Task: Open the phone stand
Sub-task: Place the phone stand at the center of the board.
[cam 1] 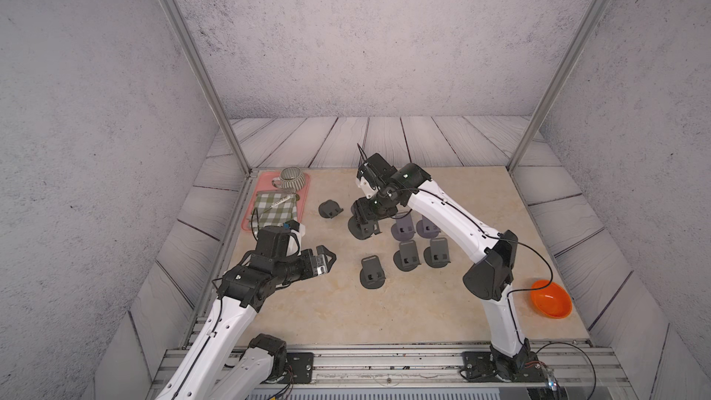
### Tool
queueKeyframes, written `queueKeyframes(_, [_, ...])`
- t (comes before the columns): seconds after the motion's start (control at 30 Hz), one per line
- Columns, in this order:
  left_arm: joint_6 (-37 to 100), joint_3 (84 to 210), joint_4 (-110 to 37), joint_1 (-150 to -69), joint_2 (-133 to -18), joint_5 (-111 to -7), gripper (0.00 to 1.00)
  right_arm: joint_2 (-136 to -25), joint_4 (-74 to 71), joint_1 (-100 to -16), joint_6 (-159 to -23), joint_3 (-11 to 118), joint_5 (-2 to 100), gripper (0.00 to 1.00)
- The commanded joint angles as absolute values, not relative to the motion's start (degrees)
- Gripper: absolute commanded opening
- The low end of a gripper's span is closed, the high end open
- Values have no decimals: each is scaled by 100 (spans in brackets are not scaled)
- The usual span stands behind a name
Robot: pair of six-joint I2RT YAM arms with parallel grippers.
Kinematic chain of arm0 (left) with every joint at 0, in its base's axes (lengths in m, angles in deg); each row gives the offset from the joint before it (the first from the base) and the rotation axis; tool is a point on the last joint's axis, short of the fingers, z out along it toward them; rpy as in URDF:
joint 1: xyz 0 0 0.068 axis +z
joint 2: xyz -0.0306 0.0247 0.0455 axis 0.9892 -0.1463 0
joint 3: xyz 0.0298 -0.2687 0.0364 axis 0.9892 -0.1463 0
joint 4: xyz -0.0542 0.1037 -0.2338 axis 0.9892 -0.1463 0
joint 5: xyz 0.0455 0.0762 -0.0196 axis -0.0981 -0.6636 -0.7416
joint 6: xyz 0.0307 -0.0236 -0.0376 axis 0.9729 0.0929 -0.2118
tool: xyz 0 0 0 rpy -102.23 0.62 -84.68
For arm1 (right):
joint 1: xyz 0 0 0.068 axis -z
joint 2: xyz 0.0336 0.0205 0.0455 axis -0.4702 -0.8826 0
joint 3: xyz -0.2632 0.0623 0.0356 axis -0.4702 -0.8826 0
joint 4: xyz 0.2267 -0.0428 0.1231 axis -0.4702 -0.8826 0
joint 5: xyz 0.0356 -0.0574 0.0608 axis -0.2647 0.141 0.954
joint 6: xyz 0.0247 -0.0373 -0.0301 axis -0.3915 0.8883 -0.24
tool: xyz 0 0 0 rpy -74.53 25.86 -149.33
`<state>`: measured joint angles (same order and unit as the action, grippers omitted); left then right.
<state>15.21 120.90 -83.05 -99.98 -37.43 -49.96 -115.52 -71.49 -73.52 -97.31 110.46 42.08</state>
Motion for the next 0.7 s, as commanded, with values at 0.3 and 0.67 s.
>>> queueKeyframes(0.3, [1690,12434,-9074,-9969,-3307,-5239,98,-12769,-8116,-6968,-9727,12148,3765,65])
queueKeyframes(0.67, [1805,12614,-9406,-9969,-3309,-5192,99,-13332,-7900,-6944,-9736,12106,3756,66])
